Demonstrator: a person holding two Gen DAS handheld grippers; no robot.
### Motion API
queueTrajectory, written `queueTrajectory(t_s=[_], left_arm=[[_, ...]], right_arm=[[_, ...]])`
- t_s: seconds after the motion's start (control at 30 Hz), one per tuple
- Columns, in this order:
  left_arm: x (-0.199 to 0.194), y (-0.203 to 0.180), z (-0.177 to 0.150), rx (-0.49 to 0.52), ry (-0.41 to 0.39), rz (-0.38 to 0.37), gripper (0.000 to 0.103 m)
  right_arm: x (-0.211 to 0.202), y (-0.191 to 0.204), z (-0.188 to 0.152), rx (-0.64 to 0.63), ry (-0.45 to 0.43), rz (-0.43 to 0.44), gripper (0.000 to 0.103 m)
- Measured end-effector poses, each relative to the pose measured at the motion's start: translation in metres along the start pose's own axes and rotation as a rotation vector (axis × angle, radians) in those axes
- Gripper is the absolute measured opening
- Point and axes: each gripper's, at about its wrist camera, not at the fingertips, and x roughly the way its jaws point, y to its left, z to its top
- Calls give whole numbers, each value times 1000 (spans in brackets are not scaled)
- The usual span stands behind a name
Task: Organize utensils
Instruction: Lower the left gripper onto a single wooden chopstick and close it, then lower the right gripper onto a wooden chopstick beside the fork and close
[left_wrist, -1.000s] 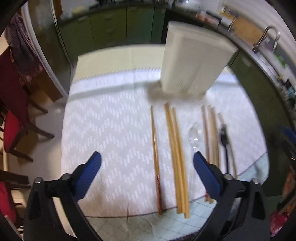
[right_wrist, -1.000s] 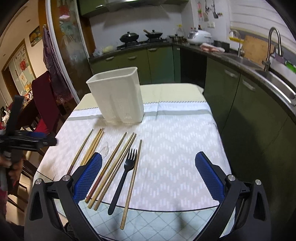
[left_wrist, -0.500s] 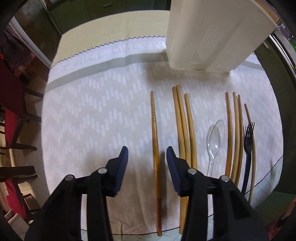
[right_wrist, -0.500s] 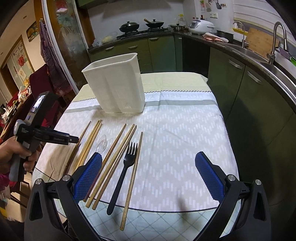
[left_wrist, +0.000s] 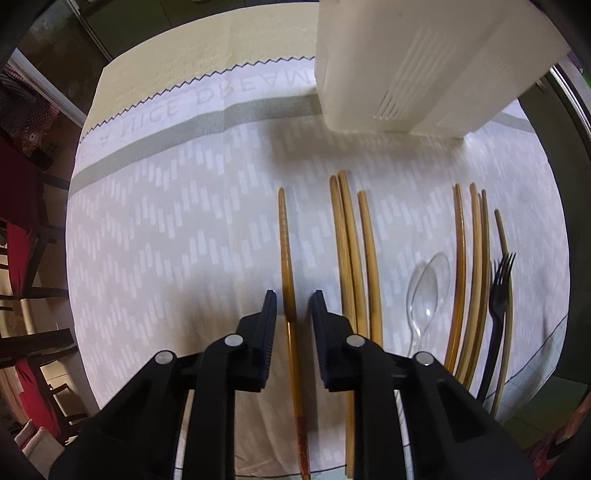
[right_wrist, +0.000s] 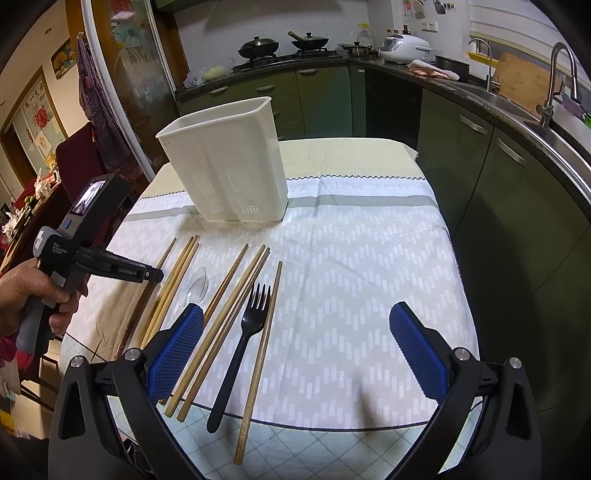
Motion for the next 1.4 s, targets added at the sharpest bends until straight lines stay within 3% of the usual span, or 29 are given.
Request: queueTrajectory(t_s=[0.17,0.47,0.6,0.8,0.97,1.1,1.23,1.4], left_arm=[[3,-7,15,-1,3,-7,7],[-1,-2,27,-21,-50,-37,6],[-13,1,30,-7,-75,-58,6],[-23,-1,40,23,-89,-70,6],[-24,-1,42,32,-93,-86,6],[-24,-2,46,47,-96,-91,6],[-29,0,37,53,-105,-100,6],[-37,-19,61,50,-105,-104,6]], right_arm=[[4,-1,-1,-8,12,-6,99],[18,6,2,-44,53,-28,99],[34,5,11,-60,113,-36,99],[77,-1,23,-42,334,39,99],[100,6,15,-93,441,-9,86],[110,15,6,-141,483,-41,70],[118,25,-1,-162,513,-44,66],[133,34,-4,-182,523,-79,58]])
